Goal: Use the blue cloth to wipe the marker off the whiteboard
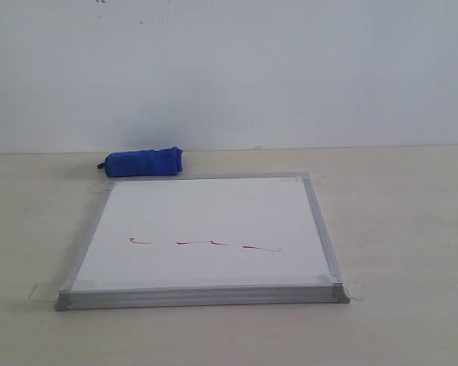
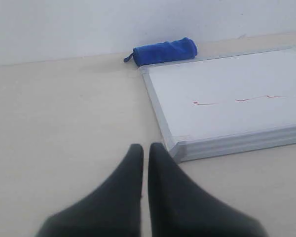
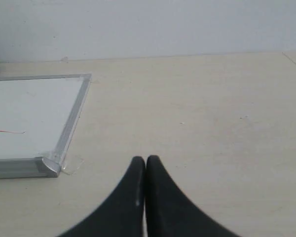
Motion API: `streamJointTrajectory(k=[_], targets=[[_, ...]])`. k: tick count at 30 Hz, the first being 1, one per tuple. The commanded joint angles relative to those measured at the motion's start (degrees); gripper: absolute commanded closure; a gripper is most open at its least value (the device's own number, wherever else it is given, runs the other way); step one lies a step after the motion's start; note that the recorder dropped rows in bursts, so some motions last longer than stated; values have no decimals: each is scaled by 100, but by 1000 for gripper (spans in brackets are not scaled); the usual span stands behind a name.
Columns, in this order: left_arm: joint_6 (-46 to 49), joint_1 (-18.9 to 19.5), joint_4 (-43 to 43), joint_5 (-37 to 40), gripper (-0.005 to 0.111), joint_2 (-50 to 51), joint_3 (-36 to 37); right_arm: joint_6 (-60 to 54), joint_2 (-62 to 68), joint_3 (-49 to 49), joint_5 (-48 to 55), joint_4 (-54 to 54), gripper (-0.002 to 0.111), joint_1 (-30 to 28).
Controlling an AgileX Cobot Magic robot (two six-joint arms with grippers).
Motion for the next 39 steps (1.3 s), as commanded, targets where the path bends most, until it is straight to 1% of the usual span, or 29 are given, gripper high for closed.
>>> streamJointTrajectory(k=[1,12,14,16,17,19,22,23,24,26,28,30,33,34,36,39], targets=[[27,17,-13,-60,103,-21,14,-3,-28,-1,-51,-34,108,-45],[-41,17,-63,-141,103,-21,14,-3,-28,-1,-51,-34,108,-45],[-237,17,-256,-177,103,-21,-280,-3,-28,-1,-51,-34,108,-45],[-368,17,-708,-161,103,-21,-837,-3,-28,-1,-51,-34,108,-45],[-368,17,-1083,-46,103,-21,-1178,-3,-28,-1,-51,-34,108,-45],[-384,17,-1533,-41,103,-21,-1488,-3,-28,-1,-51,-34,108,-45],[-384,17,-1572,-306,103,-21,-1580,-3,-28,-1,-51,-34,108,-45],[-384,17,-1761,-430,103,-21,-1580,-3,-28,-1,-51,-34,108,-45],[-384,17,-2229,-571,103,-21,-1589,-3,-28,-1,-51,-34,108,-45],[-384,17,-3672,-1004,103,-21,-1589,-3,-28,-1,-51,-34,108,-45],[-384,17,-4363,-1779,103,-21,-1589,-3,-28,-1,-51,-34,108,-45],[-399,17,-4412,-2464,103,-21,-1594,-3,-28,-1,-51,-34,108,-45],[-687,17,-4412,-2718,103,163,-1763,-3,-28,-1,-51,-34,108,-45],[-659,17,-4350,-2705,103,272,-1874,-3,-28,-1,-51,-34,108,-45],[-603,17,-3705,-2531,103,692,-2260,-3,-28,-1,-51,-34,108,-45],[-603,17,-3018,-1744,103,1675,-3172,-3,-28,-1,-51,-34,108,-45]])
